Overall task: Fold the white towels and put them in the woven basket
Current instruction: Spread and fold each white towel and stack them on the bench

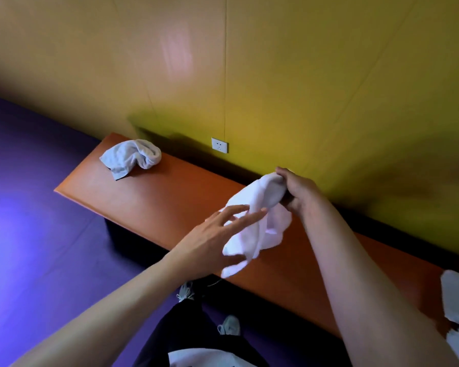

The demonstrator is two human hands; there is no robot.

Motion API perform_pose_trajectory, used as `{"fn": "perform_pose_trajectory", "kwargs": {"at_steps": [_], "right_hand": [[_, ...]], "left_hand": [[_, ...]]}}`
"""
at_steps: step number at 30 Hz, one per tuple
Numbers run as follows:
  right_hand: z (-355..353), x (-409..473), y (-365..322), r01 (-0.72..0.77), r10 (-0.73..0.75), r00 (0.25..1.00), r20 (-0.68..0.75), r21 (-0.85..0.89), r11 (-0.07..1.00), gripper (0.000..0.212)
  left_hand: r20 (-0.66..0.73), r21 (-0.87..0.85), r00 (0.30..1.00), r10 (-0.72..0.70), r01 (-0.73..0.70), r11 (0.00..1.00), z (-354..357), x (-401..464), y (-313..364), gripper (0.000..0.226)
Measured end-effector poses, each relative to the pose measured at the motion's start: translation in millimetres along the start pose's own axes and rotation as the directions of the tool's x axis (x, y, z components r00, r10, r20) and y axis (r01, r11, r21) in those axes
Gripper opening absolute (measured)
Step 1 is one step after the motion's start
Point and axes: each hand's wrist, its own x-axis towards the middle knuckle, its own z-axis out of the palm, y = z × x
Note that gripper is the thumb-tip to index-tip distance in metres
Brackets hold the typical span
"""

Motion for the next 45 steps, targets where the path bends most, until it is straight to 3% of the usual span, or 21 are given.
{"fn": "perform_pose_trajectory", "kwargs": {"at_steps": [2,4,7,10,12,13,15,16,17,19,21,25,28,32,36,38,41,45], "right_hand": [[-7,-1,5,-0.015,0.015,1.000,0.003,-0.016,1.000,0.022],[-12,-8,3,0.017,-0.016,0.999,0.035,-0.022,1.000,0.023],[-18,-28,-7,0.117,-0.111,0.991,0.071,-0.076,0.990,0.023],[-24,-51,-9,0.229,-0.242,0.970,0.024,-0.416,0.880,0.051],[-29,-73,-7,0.381,-0.478,0.876,-0.067,-0.513,0.769,0.045],[-33,-86,-6,0.491,-0.573,0.819,-0.040,-0.470,0.734,0.036],[-44,-110,-2,0.650,-0.621,0.759,0.197,-0.296,0.700,0.030],[-50,-118,1,0.673,-0.576,0.735,0.359,-0.281,0.684,0.041],[-55,-123,4,0.685,-0.506,0.718,0.478,-0.355,0.637,0.059],[-57,-126,13,0.687,-0.427,0.727,0.538,-0.555,0.469,0.096],[-50,-125,23,0.705,-0.516,0.698,0.496,-0.602,0.374,0.099],[-46,-124,20,0.756,-0.756,0.569,0.324,-0.568,0.325,0.036],[-43,-124,9,0.758,-0.776,0.541,0.323,-0.586,0.284,0.020],[-30,-122,-7,0.755,-0.806,0.553,0.210,-0.535,0.378,0.017],[-34,-124,-29,0.752,-0.837,0.547,-0.014,-0.430,0.499,0.023],[-43,-119,-41,0.751,-0.825,0.548,-0.140,-0.353,0.559,0.027],[-65,-115,-56,0.750,-0.797,0.534,-0.282,-0.279,0.600,0.027],[-106,-108,-64,0.759,-0.741,0.507,-0.441,-0.180,0.626,0.024]], "left_hand": [[-0.146,0.070,0.986,0.076,-0.067,0.995,4,7,-4,0.032],[-0.249,0.010,0.968,0.035,-0.034,0.999,-1,18,-2,0.012],[-0.277,-0.279,0.940,-0.199,0.120,0.953,-19,41,11,0.008],[-0.289,-0.373,0.921,-0.261,0.143,0.917,-29,65,21,0.012],[-0.344,-0.350,0.898,-0.274,0.148,0.925,-30,78,23,0.006],[-0.360,-0.327,0.890,-0.280,0.161,0.931,-29,84,24,0.006],[-0.363,-0.290,0.890,-0.276,0.174,0.941,-25,92,28,0.009],[-0.360,-0.286,0.890,-0.280,0.180,0.941,-22,95,30,0.010],[-0.358,-0.293,0.886,-0.297,0.195,0.936,-20,98,32,0.013],[-0.359,-0.318,0.874,-0.327,0.215,0.923,-17,103,35,0.018],[-0.347,-0.333,0.882,-0.318,0.201,0.921,-16,106,37,0.021],[-0.328,-0.353,0.914,-0.241,0.118,0.928,-14,100,34,0.020],[-0.286,-0.410,0.930,-0.232,0.100,0.907,-8,91,36,0.022],[-0.238,-0.504,0.921,-0.308,0.154,0.850,-5,89,44,0.019],[-0.220,-0.297,0.963,-0.154,0.084,0.951,-10,89,36,0.029],[-0.184,-0.197,0.967,-0.178,0.141,0.970,1,84,18,0.028],[-0.209,-0.063,0.923,-0.323,0.317,0.946,33,66,-25,0.021],[-0.280,-0.091,0.736,-0.617,0.620,0.780,49,34,-70,0.016]]}}
